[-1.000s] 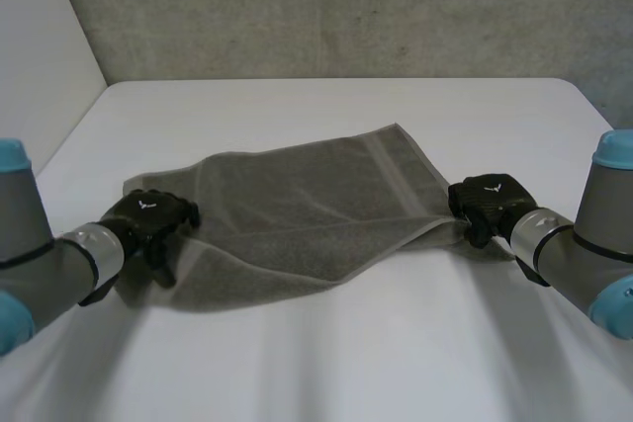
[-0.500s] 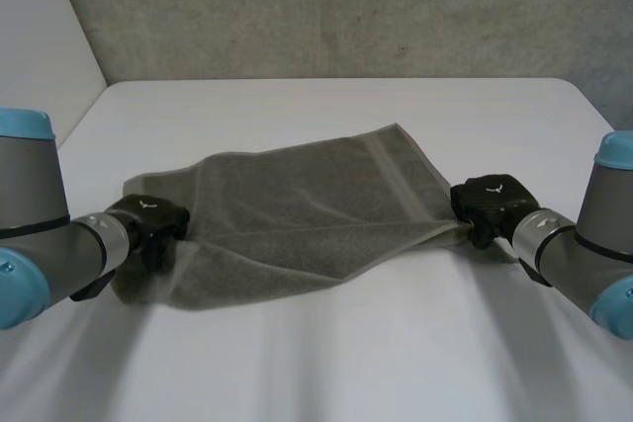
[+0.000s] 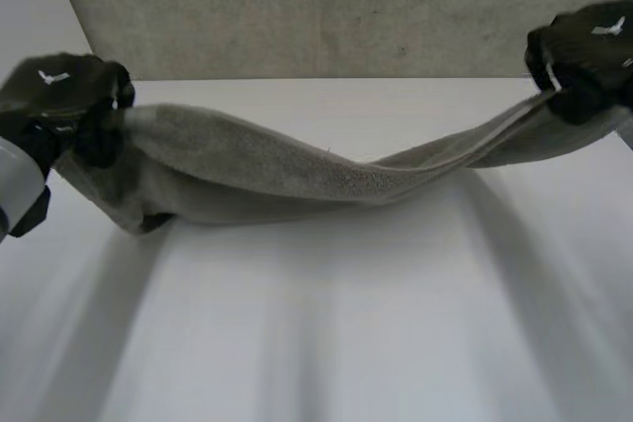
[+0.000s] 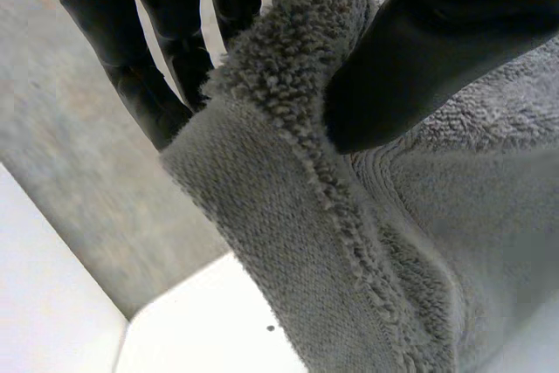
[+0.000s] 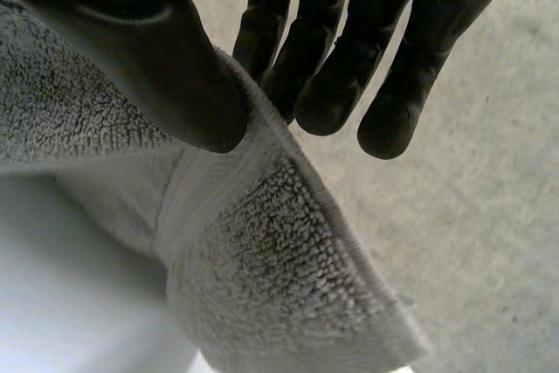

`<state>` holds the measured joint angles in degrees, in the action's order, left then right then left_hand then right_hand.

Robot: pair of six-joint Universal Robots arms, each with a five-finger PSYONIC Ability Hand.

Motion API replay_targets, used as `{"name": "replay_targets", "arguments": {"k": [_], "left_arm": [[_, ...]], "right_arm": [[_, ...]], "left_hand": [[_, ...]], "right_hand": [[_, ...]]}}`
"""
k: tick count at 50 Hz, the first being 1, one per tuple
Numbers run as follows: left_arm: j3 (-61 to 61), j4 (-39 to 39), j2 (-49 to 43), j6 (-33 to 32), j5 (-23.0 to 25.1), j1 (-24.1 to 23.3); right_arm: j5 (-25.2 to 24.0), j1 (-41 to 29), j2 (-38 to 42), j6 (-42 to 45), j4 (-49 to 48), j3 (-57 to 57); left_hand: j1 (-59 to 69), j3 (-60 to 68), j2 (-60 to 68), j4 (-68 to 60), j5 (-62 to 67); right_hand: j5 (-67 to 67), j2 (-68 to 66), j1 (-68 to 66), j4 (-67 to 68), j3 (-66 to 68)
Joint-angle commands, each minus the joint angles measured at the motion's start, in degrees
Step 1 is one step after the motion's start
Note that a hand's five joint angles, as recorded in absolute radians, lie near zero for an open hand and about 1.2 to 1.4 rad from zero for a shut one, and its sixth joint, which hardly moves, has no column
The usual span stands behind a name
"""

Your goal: Fold the towel.

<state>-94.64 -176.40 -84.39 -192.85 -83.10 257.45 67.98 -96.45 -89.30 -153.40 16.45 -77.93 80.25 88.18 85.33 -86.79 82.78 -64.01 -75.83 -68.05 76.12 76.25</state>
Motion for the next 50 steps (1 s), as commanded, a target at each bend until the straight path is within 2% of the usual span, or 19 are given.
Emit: {"name": "replay_targets", "arguments": {"k": [1,3,6,8,11,17,21,22,27,33,38,46,49,50], "left_arm": [[-6.25,-0.88,3.36,0.46,0.04,0.24],[-9.49,-1.23,3.88,0.37,0.22,0.24],[-10.91,-1.40,3.88,0.28,0.39,0.24],[-12.66,-1.84,3.19,0.28,0.39,0.42],[-13.20,-2.28,1.96,0.54,0.39,0.68],[-12.76,-6.24,-5.52,0.19,0.13,0.42],[-9.52,-10.18,-12.35,0.46,-0.22,0.33],[-9.51,-10.19,-12.38,0.46,-0.22,0.33],[-3.02,-10.90,-21.76,0.46,-0.66,0.15],[1.83,-10.72,-28.37,0.37,-2.95,-0.11],[7.71,-10.72,-34.42,0.28,-6.37,-0.28],[13.95,-10.37,-39.53,0.28,-6.64,-0.37],[14.58,-10.19,-40.24,0.28,-6.73,-0.37],[15.01,-10.11,-40.76,0.28,-6.64,-0.46]], "right_arm": [[-4.52,3.46,-2.72,4.95,11.67,3.49],[-4.44,3.81,-2.81,12.82,15.08,2.61],[-3.91,3.72,-2.45,17.17,16.24,1.73],[-3.21,3.63,-2.02,24.78,17.03,-0.28],[-2.33,3.55,2.18,28.15,17.03,-1.08],[-0.66,1.00,9.23,28.16,16.33,1.03],[2.93,-3.03,17.99,27.98,14.58,6.28],[2.95,-3.04,18.02,27.98,14.57,6.30],[6.90,-5.77,28.55,27.98,12.12,14.80],[7.78,-6.91,36.48,27.89,11.41,22.38],[9.53,-9.02,45.86,27.54,11.23,33.87],[10.24,-10.16,55.89,27.36,11.14,47.50],[10.24,-10.34,57.40,27.36,11.14,49.63],[10.24,-10.69,58.79,27.45,11.14,51.28]], "left_hand": [[-0.25,-8.18,-5.33,6.79,-12.78],[-0.25,-8.18,-5.33,6.79,-12.78],[-0.25,-8.18,-5.33,6.79,-12.78],[-0.25,-8.18,-5.33,6.79,-12.78],[-0.25,-8.18,-5.33,6.79,-12.78],[-0.25,-8.18,-5.33,6.79,-12.78],[-0.25,-8.18,-5.33,6.79,-12.78],[-0.25,-8.18,-5.33,6.79,-12.78],[-0.25,-8.18,-5.33,6.79,-12.78],[-0.25,-8.18,-5.33,6.79,-12.78],[-0.25,-8.18,-5.33,6.79,-12.78],[-0.25,-8.18,-5.33,6.79,-12.78],[-1.40,-9.33,-6.49,7.95,-13.94],[-8.06,-15.99,-13.15,14.61,-20.60]], "right_hand": [[-5.99,-4.17,-11.95,3.88,3.75],[-5.99,-4.17,-11.95,3.88,3.75],[-5.99,-4.17,-11.95,3.88,3.75],[-5.99,-4.17,-11.95,3.88,3.75],[-5.99,-4.17,-11.95,3.88,3.75],[-5.99,-4.17,-11.95,3.88,3.75],[-5.99,-4.17,-11.95,3.88,3.75],[-5.99,-4.17,-11.95,3.88,3.75],[-5.99,-4.17,-11.95,3.88,3.75],[-5.99,-4.17,-11.95,3.88,3.75],[-5.99,-4.17,-11.95,3.88,3.75],[-5.99,-4.17,-11.95,3.88,3.75],[-5.99,-4.17,-11.95,3.88,3.75],[-5.99,-4.17,-11.95,3.88,3.75]]}}
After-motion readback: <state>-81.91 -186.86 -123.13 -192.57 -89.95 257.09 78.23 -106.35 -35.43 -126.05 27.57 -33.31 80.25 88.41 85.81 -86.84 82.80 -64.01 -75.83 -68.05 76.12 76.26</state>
